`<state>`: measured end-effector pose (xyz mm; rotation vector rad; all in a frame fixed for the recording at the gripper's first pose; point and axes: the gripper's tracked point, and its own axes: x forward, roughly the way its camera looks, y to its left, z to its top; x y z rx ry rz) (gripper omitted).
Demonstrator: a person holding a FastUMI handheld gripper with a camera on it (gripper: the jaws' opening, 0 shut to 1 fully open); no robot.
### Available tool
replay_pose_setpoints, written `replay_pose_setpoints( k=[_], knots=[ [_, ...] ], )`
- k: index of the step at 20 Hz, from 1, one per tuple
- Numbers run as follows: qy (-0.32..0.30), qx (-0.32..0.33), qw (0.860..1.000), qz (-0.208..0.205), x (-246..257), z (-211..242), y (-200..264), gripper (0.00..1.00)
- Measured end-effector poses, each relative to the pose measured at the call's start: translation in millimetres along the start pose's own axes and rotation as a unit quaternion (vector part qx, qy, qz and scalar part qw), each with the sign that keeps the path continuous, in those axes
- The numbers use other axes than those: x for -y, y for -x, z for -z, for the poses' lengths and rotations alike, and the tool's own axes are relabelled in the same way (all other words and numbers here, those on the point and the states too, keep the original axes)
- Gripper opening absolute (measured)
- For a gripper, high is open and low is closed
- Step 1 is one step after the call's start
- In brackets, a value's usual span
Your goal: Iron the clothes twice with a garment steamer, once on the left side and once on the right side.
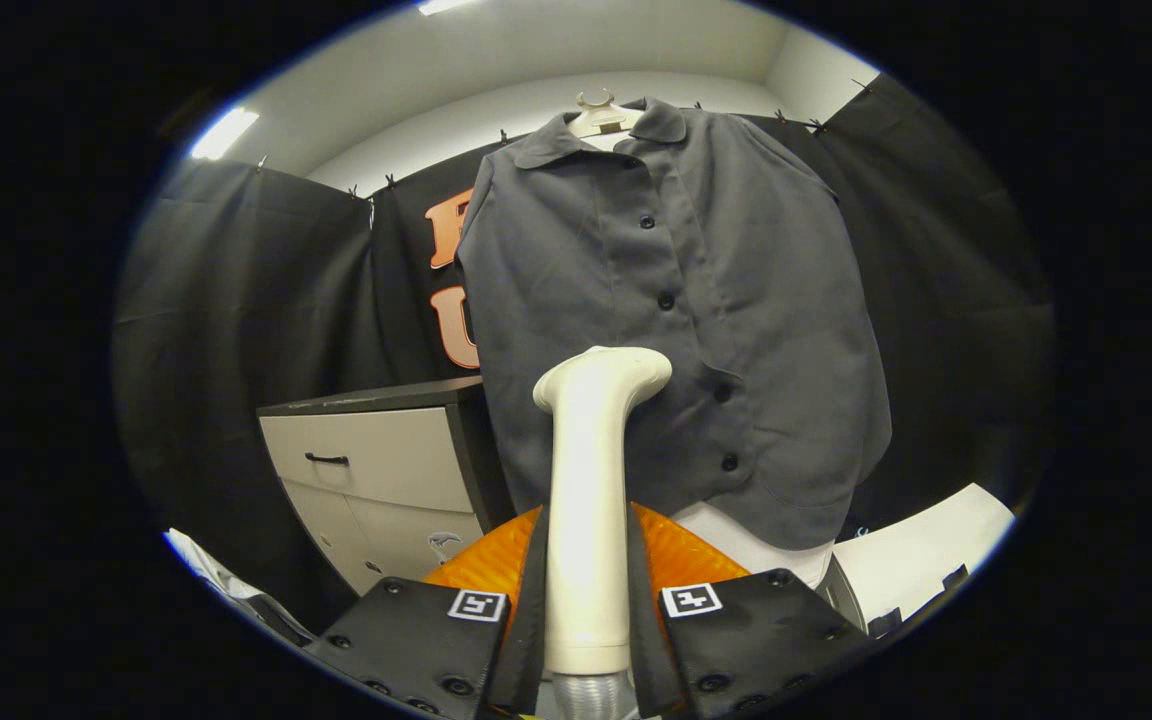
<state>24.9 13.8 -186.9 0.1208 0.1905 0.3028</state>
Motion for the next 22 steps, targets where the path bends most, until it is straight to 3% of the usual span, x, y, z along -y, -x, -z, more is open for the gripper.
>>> replay_pose_setpoints(
  k=[7, 17, 22],
  knots=[
    [-0.01, 0.009, 1.0, -0.003, 0.6, -11.5, 22.5, 0.43],
    [-0.009, 0.112, 0.993, -0.037, 23.9, -151.5, 70.1, 0.43],
    [0.004, 0.149, 0.989, -0.011, 65.1, -208.2, 78.3, 0.43]
  ],
)
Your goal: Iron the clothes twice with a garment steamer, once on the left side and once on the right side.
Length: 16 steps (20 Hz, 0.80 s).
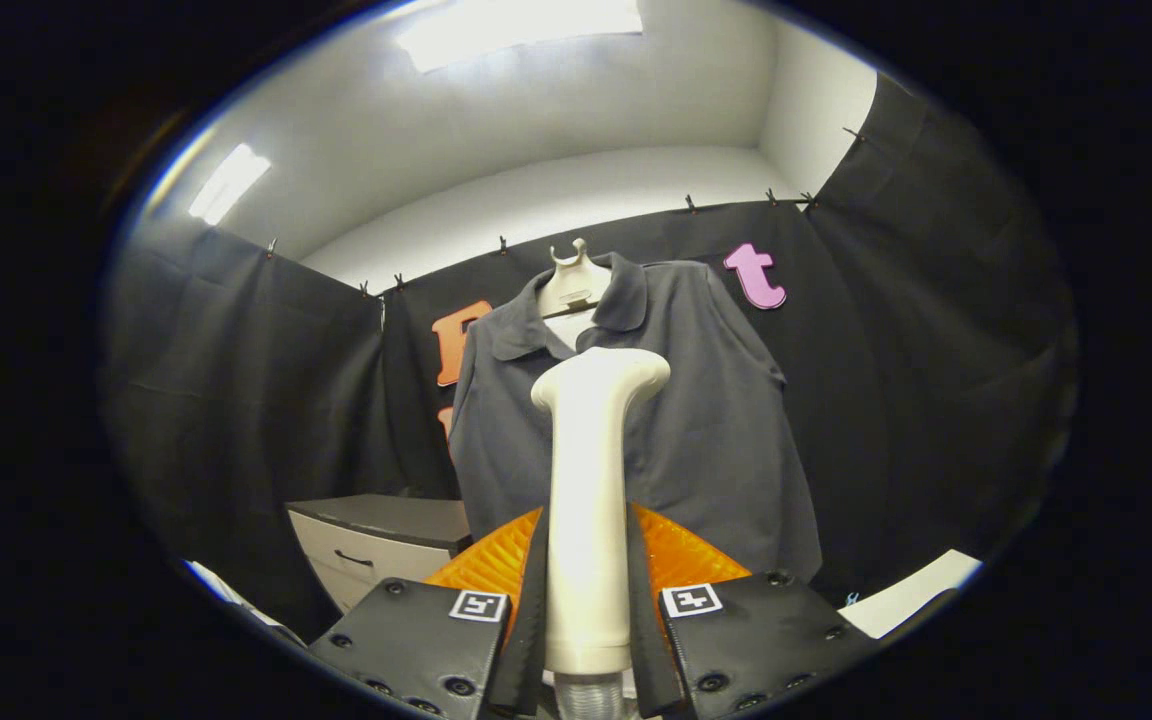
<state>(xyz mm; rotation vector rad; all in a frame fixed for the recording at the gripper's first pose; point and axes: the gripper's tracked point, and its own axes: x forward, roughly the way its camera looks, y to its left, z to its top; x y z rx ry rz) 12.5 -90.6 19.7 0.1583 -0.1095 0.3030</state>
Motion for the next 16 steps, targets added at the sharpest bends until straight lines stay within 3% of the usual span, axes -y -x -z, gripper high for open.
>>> replay_pose_setpoints(
  k=[8, 16],
  knots=[
    [0.021, 0.015, 0.999, 0.045, 60.3, -38.8, -40.6, 0.42],
    [0.024, 0.014, 0.998, 0.053, 68.9, -38.3, -98.0, 0.42]
  ],
)
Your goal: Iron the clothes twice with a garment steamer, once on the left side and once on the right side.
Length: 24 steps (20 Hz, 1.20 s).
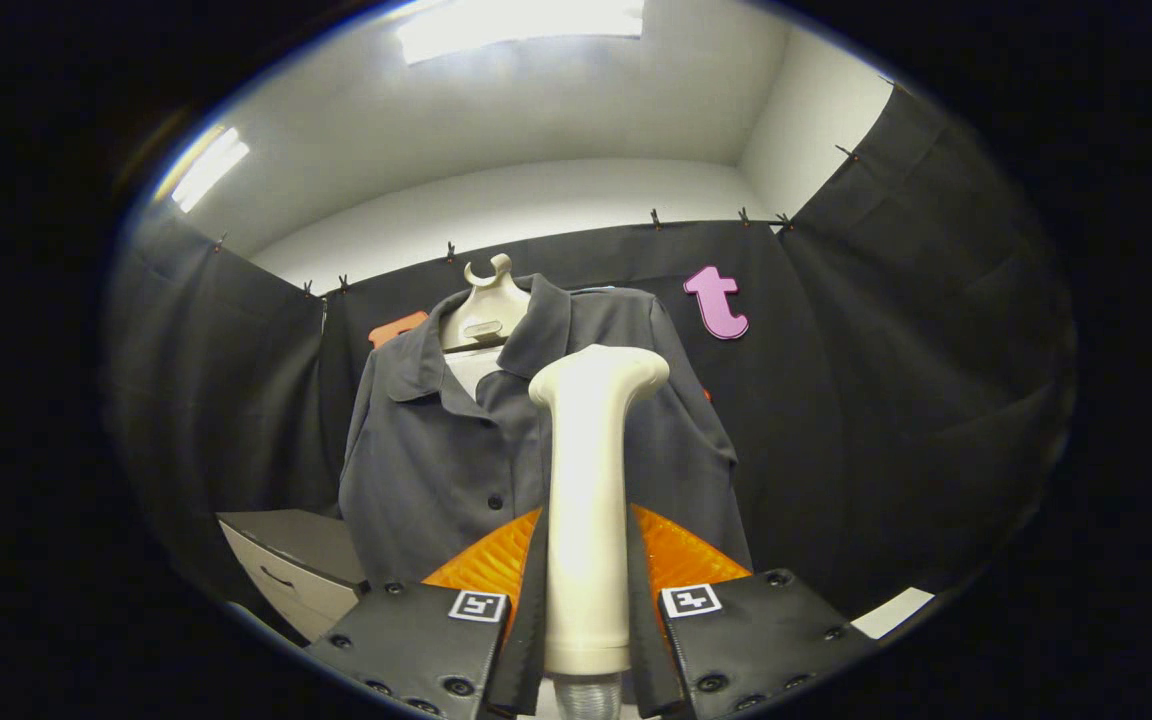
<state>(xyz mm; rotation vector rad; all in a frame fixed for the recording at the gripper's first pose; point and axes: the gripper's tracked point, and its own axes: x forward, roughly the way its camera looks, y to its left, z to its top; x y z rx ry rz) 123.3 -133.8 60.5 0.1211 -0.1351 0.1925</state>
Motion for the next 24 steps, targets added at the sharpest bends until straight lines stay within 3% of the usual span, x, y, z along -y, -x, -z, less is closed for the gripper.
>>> replay_pose_setpoints(
  k=[12, 24],
  knots=[
    [0.009, -0.003, 1.0, 0.005, -7.6, 20.6, -14.8, 0.42],
    [0.004, -0.024, 1.0, 0.007, -7.4, 55.4, 29.9, 0.42]
  ],
)
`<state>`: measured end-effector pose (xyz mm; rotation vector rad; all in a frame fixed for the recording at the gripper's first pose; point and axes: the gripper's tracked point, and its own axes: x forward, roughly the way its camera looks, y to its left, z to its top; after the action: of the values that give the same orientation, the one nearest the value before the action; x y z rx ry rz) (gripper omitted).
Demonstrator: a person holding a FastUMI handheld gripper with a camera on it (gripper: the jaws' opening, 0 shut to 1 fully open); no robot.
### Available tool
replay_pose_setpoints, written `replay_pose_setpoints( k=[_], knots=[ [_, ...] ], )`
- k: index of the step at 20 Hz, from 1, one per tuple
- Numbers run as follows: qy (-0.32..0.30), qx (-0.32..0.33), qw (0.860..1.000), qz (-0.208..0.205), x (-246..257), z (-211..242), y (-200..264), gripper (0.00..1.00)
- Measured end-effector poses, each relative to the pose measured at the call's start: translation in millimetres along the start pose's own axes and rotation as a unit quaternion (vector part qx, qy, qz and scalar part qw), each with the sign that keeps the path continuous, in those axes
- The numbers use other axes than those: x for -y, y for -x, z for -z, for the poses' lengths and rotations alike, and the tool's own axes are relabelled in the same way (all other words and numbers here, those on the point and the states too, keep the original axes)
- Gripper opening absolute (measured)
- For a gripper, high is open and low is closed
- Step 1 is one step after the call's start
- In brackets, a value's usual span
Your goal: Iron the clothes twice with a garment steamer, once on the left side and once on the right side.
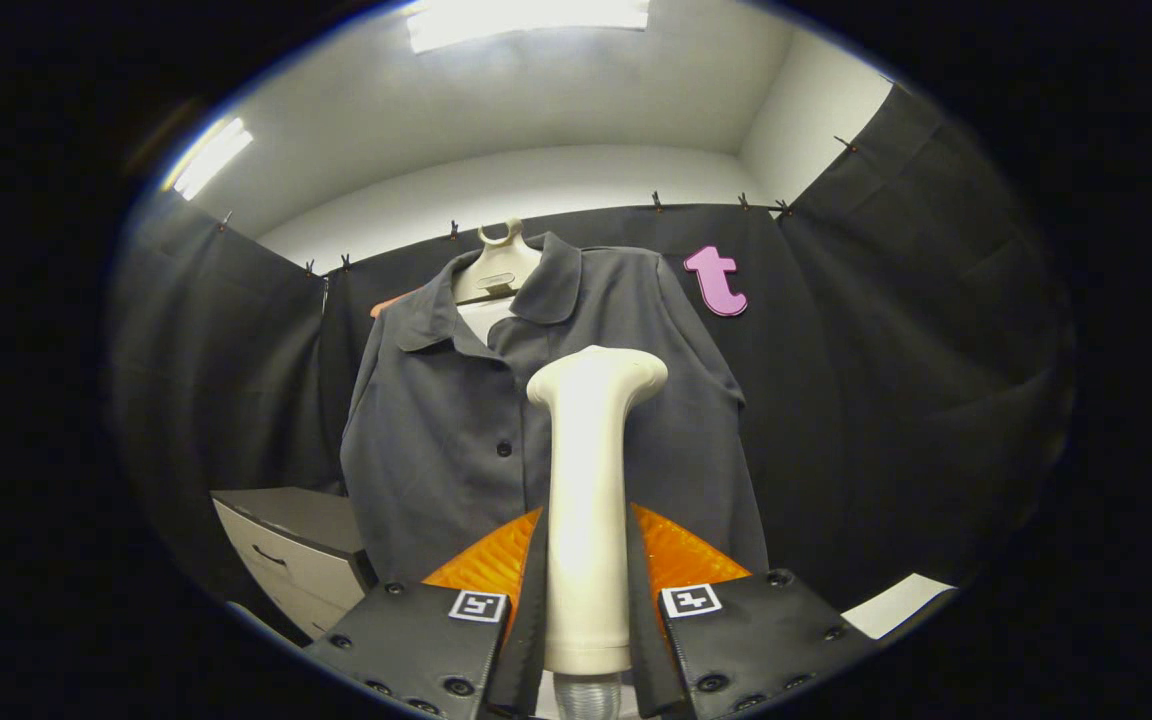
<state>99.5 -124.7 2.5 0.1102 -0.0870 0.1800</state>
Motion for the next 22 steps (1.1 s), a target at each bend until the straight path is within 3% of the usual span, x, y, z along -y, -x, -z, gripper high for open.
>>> replay_pose_setpoints(
  k=[22],
  knots=[
    [-0.014, -0.088, 0.996, 0.028, 26.2, 96.1, 57.7, 0.43]
  ],
)
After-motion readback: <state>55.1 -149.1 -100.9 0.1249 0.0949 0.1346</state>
